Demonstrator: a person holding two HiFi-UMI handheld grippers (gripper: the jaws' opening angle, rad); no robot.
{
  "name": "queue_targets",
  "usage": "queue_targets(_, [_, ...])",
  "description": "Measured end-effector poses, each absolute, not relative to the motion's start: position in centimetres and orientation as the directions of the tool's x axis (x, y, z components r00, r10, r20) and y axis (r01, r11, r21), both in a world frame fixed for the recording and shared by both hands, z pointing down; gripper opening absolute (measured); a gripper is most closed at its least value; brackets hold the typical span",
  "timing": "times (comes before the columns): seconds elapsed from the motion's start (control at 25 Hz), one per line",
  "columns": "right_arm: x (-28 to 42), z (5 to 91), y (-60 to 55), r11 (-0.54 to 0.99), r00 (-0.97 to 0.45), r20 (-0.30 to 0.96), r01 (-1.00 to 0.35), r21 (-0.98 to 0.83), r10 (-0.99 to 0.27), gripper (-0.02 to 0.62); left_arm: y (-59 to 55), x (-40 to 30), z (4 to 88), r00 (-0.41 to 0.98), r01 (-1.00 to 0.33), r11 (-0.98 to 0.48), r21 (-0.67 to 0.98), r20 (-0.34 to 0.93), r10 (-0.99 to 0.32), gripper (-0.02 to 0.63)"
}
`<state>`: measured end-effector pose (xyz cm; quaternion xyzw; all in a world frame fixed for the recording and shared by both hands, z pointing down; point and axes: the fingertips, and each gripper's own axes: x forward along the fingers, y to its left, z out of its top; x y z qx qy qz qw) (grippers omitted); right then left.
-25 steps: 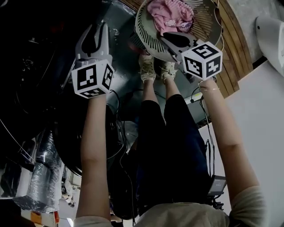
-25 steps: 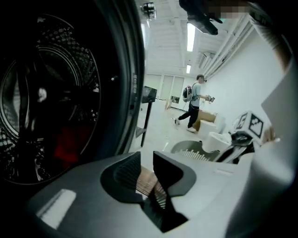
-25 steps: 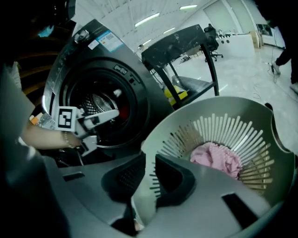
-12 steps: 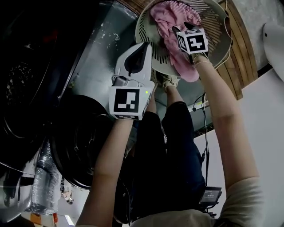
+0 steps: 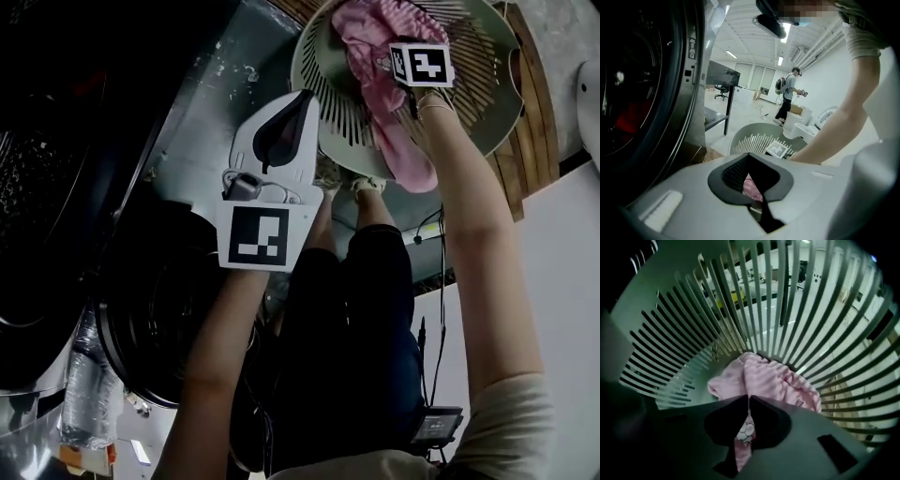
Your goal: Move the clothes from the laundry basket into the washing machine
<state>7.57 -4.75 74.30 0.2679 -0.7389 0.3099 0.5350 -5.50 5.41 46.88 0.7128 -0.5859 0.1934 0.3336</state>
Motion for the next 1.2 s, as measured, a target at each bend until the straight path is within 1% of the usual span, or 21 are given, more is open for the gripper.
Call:
queue_targets(0.16, [6.3,69.5,-5.1,0.575,-0.458,0.882,-0.754,-0.318,-0.112,0.021,5.0,-4.9,46.3,0.244,-0.955,-0.066,0.288,0.642,-0.727,0.011])
queue_targets(0.36, [5.3,59.8,-4.1,0.545,-0.634,0.756,-0.696,-0.467,-0.162,0.021,3.7,-3.5,44.7,0.259,-0.940,-0.057,0.336,0.595,-0.761,0.030])
queue_targets(0.4, [5.1,57.5,-4.1,0.550,-0.670,0.722,-0.673,-0.494,-0.173,0.021,3.4,-3.1,44.4,0.266,-0.935,-0.056,0.349,0.592,-0.761,0.062])
queue_targets(0.48, [4.9,52.8,-3.5,0.562,-0.733,0.655,-0.626,-0.542,-0.184,0.020,3.4,-1.9,43.9,0.305,-0.920,-0.066,0.387,0.597,-0.742,0.187])
queue_targets(0.52, [4.8,50.6,-2.9,0.568,-0.757,0.627,-0.602,-0.562,-0.182,0.020,3.6,-1.2,43.8,0.332,-0.911,-0.081,0.405,0.603,-0.725,0.220])
queue_targets(0.68, [4.0,42.9,-0.7,0.605,-0.839,0.522,-0.497,-0.623,-0.152,0.020,3.9,1.2,43.7,0.417,-0.898,-0.199,0.392,0.618,-0.667,0.279])
queue_targets(0.76, [3.6,39.3,0.3,0.617,-0.872,0.471,-0.446,-0.648,-0.136,0.020,4.0,2.3,43.7,0.459,-0.886,-0.267,0.380,0.628,-0.628,0.290])
queue_targets(0.84, [3.1,36.2,1.6,0.623,-0.896,0.429,-0.403,-0.671,-0.117,0.020,4.2,3.0,43.3,0.484,-0.875,-0.304,0.378,0.633,-0.605,0.290])
queue_targets(1.0, [1.8,31.7,2.9,0.635,-0.932,0.347,-0.328,-0.699,-0.100,0.020,3.2,3.1,41.3,0.507,-0.862,-0.361,0.356,0.596,-0.622,0.285])
queue_targets(1.04, [1.5,31.0,3.2,0.636,-0.937,0.332,-0.320,-0.702,-0.105,0.020,3.2,3.0,40.8,0.510,-0.860,-0.374,0.347,0.586,-0.630,0.245])
queue_targets(1.08, [1.2,30.6,3.4,0.639,-0.939,0.323,-0.319,-0.700,-0.114,0.020,3.2,2.7,40.4,0.502,-0.865,-0.375,0.333,0.582,-0.639,0.114])
queue_targets(1.12, [1.0,30.6,3.5,0.646,-0.939,0.321,-0.323,-0.692,-0.126,0.020,3.3,2.1,40.3,0.486,-0.874,-0.364,0.322,0.584,-0.650,0.061])
queue_targets(1.2, [0.9,31.4,3.5,0.657,-0.928,0.342,-0.350,-0.668,-0.147,0.021,3.9,0.5,40.4,0.438,-0.899,-0.308,0.312,0.603,-0.666,0.043])
